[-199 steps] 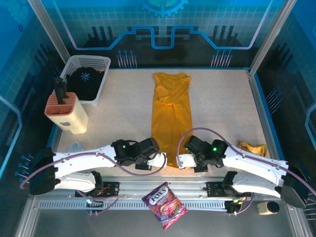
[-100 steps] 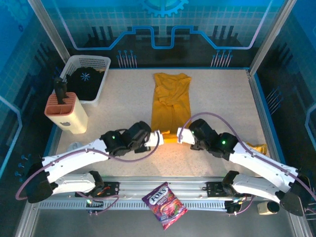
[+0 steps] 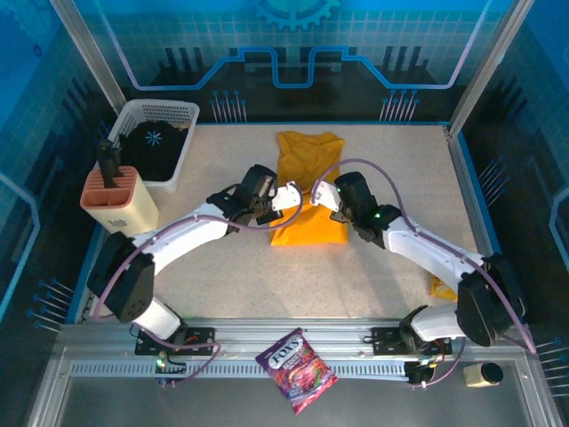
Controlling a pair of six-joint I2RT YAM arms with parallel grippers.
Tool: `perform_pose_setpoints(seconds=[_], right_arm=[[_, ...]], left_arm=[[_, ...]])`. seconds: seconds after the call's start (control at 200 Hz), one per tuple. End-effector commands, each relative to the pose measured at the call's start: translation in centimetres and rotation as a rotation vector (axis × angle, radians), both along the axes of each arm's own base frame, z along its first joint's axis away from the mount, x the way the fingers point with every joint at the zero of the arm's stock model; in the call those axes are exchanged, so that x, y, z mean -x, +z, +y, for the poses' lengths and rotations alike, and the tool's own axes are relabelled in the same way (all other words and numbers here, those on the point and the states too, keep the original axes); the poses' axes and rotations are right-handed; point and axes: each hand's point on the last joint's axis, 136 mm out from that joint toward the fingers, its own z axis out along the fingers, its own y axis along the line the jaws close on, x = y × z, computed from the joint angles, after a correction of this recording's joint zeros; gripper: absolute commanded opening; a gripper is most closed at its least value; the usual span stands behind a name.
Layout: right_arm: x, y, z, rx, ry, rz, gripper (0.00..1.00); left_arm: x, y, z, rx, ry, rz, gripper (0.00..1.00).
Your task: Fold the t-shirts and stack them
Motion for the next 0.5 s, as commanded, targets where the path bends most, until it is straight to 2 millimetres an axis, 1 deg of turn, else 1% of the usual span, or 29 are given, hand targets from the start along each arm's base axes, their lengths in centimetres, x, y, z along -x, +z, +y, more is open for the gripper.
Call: perform_pose_setpoints(seconds=[0.0,0.195,0.375,0.495], right_arm=[[-2.9,1.2,0.1,-0.028,-0.047,-0.077,0.0],[-5.1,-2.0,-0.4,-0.012,-0.119,-0.04,0.0],[-6.8,-5.1,-0.8,0.015,-0.167,0.005,0.0],[-7.8,-7.2,-1.2,0.043,-0.205,0.039,0.0]], left_arm=[[-2.4,1.3,-1.7,0.036,-0.069,-0.07,0.0],[-5.1,-1.1,-1.3,-0.016,-0.045,-0.057,0.0],[-6.8,-3.6,-1.0,-0.059,-0.04,-0.036,0.0],[-8.0,-4.8,-0.8,-0.042,-0.032,-0.026,0.0]])
